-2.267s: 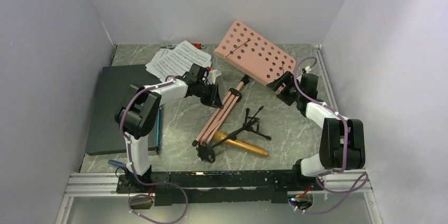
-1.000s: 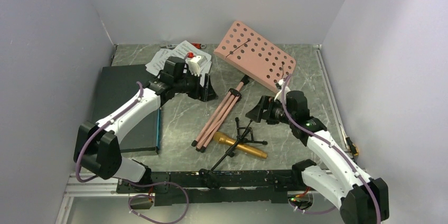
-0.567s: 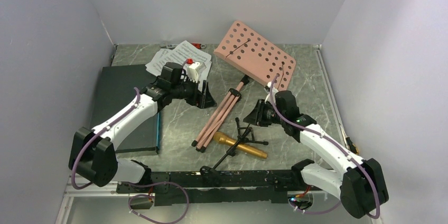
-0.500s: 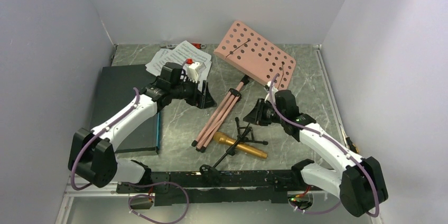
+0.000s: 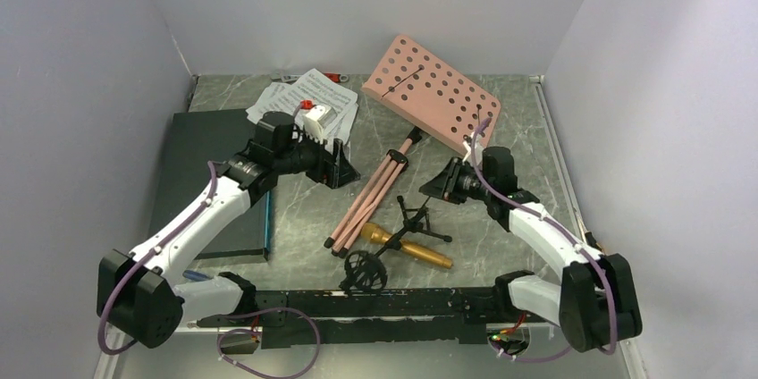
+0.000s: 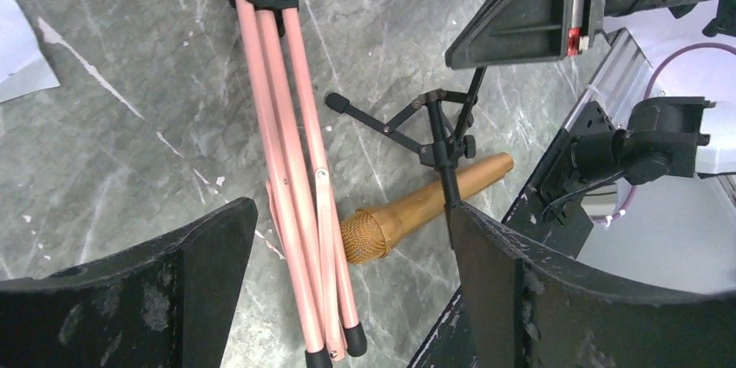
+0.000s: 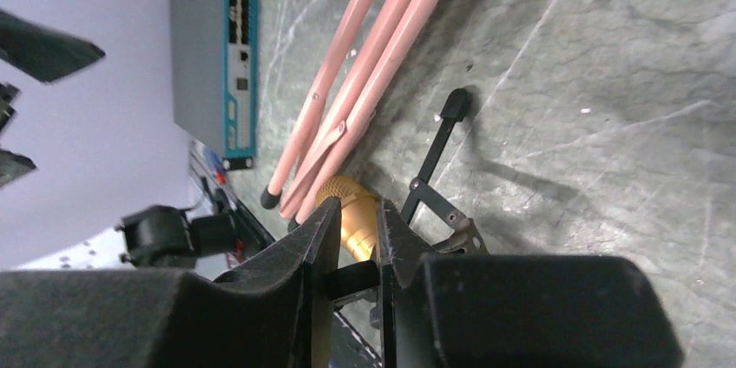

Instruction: Set up the instrument practice props

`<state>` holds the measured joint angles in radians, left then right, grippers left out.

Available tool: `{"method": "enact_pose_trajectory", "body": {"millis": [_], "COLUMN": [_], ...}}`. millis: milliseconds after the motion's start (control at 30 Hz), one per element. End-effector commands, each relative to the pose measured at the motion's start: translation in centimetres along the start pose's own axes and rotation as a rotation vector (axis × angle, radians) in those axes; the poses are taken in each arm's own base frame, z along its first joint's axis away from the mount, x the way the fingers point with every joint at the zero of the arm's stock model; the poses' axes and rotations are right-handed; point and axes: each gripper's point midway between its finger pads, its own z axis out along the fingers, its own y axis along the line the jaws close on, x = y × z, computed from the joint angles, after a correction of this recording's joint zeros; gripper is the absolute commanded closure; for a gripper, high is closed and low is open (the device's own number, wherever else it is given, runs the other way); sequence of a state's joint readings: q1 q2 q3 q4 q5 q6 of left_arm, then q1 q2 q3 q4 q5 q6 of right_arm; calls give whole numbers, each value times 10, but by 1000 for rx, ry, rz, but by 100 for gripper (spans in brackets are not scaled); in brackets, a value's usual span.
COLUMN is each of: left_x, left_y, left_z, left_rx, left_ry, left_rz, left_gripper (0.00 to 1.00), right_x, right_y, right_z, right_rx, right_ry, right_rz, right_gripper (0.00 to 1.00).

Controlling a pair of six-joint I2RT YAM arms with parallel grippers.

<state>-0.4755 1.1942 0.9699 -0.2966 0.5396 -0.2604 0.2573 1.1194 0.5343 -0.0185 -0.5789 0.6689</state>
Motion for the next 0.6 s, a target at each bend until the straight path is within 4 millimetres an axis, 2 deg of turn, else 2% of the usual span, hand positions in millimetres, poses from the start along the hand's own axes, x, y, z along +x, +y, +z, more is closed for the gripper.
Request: {"method": "enact_pose_trajectory", "body": {"millis": [0, 233, 367, 500, 567], "left_x": [-18, -27, -24, -18, -15], "left_y": [2, 11, -1, -10, -22], "left_z": [-14, -38, -40, -34, -31], "left_rx": [-70, -171, -95, -14, 74], "left_ry": [-101, -207, -243, -243, -241], "left_rz": [14, 5, 66, 107, 164], "left_gripper": [11, 7, 7, 7, 7], "right_x": [1, -3, -2, -3, -2], "right_y": [-23, -43, -51, -72, -79], "right_z": [-2, -1, 2, 4, 5], "right_rx": [-22, -80, -109, -88, -98], "right_ry": [13, 10, 29, 22, 18], "right_rz": [125, 271, 336, 406, 441], "right_gripper": [100, 100, 100, 100, 100]}}
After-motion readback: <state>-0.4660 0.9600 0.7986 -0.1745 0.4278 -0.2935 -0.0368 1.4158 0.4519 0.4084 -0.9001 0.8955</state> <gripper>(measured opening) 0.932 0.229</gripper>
